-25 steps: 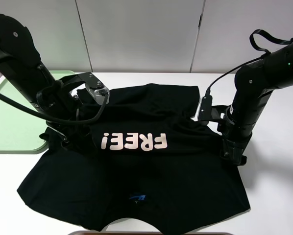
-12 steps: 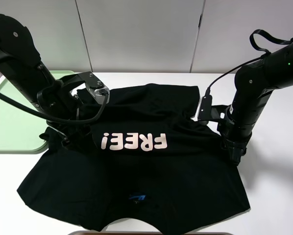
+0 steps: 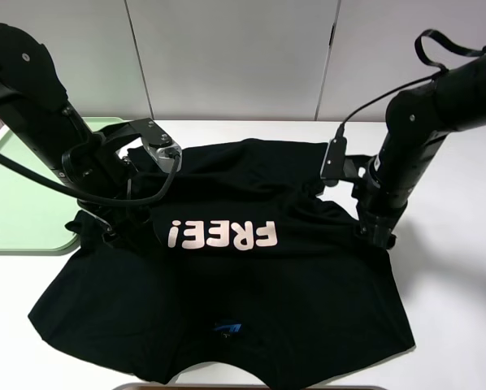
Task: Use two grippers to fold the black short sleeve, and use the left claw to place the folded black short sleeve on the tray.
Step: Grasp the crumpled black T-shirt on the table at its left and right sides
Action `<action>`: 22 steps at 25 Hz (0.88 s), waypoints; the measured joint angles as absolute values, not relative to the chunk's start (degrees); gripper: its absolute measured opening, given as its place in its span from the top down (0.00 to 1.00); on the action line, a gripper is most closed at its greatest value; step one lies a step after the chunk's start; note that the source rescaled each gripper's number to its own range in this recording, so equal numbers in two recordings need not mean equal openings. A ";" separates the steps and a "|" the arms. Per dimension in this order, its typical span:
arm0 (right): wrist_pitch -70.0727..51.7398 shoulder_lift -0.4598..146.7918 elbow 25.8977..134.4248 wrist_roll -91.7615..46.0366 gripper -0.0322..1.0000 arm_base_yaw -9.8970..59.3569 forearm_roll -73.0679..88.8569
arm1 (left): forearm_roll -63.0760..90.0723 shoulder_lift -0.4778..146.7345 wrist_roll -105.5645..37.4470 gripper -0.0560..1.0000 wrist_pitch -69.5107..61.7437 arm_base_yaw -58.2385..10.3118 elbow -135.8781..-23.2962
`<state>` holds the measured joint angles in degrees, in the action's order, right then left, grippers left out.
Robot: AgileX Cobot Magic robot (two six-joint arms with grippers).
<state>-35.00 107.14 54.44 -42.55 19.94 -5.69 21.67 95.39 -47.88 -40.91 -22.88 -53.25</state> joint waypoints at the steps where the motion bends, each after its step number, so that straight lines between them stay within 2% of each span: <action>1: -35.42 107.14 55.23 -42.55 0.15 20.11 -5.24 | 21.67 95.39 -47.88 0.08 -40.91 -22.88 -53.25; 9: -37.72 107.14 57.68 -45.22 0.15 24.90 -4.61 | 21.67 95.39 -47.88 0.08 -41.41 -22.88 -53.25; 22: -37.97 110.93 57.68 -44.98 0.15 24.78 -6.78 | 21.67 95.39 -47.88 0.08 -41.78 -22.88 -53.25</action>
<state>-37.97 110.93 57.68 -44.98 24.78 -6.78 21.67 95.39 -47.88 -41.78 -22.88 -53.25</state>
